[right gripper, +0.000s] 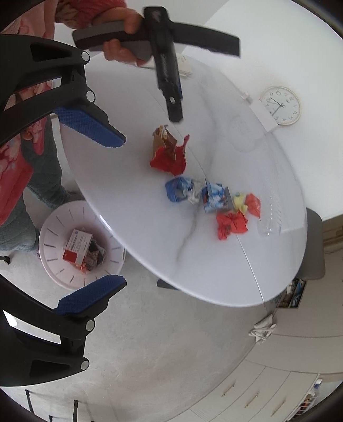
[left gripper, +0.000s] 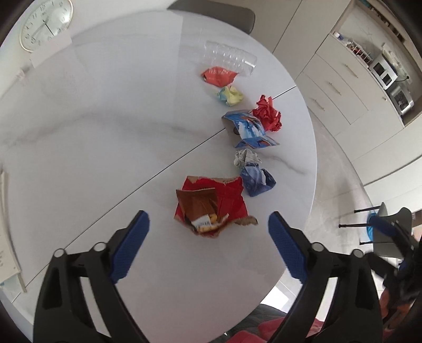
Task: Collect trash
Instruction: 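Grasp the red-and-brown snack wrapper with the left tool, then pull the red paper with cardboard off with the right tool while the left tool holds the brown wrapper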
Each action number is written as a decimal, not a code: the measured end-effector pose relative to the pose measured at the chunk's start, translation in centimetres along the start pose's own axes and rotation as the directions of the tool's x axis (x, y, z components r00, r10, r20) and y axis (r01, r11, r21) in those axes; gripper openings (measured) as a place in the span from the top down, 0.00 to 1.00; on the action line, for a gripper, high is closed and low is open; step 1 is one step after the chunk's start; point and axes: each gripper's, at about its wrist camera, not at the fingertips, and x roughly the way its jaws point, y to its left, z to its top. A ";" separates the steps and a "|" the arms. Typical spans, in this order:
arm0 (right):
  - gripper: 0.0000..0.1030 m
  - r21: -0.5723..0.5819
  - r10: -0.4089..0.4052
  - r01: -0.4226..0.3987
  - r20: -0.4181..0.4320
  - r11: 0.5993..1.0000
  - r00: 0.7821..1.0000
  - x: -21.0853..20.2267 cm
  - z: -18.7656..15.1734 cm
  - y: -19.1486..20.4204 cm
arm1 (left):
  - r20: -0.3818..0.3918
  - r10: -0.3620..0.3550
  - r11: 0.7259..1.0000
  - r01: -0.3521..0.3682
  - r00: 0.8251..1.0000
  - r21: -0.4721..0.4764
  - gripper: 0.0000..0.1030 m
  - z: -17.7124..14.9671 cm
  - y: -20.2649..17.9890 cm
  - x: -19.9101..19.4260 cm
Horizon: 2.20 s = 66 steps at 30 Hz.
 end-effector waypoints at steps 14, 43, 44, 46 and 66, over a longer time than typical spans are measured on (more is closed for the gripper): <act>0.06 0.003 0.025 -0.025 -0.021 1.000 0.999 3.0 0.2 1.4 | -0.277 -0.039 0.999 0.043 0.960 0.011 0.43 2.6 0.2 8.6; 0.06 -0.005 0.025 -0.025 -0.045 1.000 0.999 4.1 1.4 1.6 | -0.284 -0.034 0.997 0.051 0.958 0.054 0.35 0.8 -2.8 10.0; 0.06 -0.001 0.023 -0.023 -0.045 1.000 0.999 4.1 1.3 1.5 | -0.274 -0.024 0.997 0.044 0.961 0.069 0.34 0.8 -3.2 10.0; 0.06 0.004 0.020 -0.020 -0.045 1.000 0.999 4.1 1.2 1.2 | -0.266 -0.003 0.995 0.029 0.964 0.093 0.34 0.7 -3.7 10.2; 0.16 -0.102 0.044 -0.047 -0.031 0.994 0.999 6.1 3.4 3.1 | -0.192 -0.071 0.989 0.093 0.979 0.111 0.71 -0.2 -1.4 6.9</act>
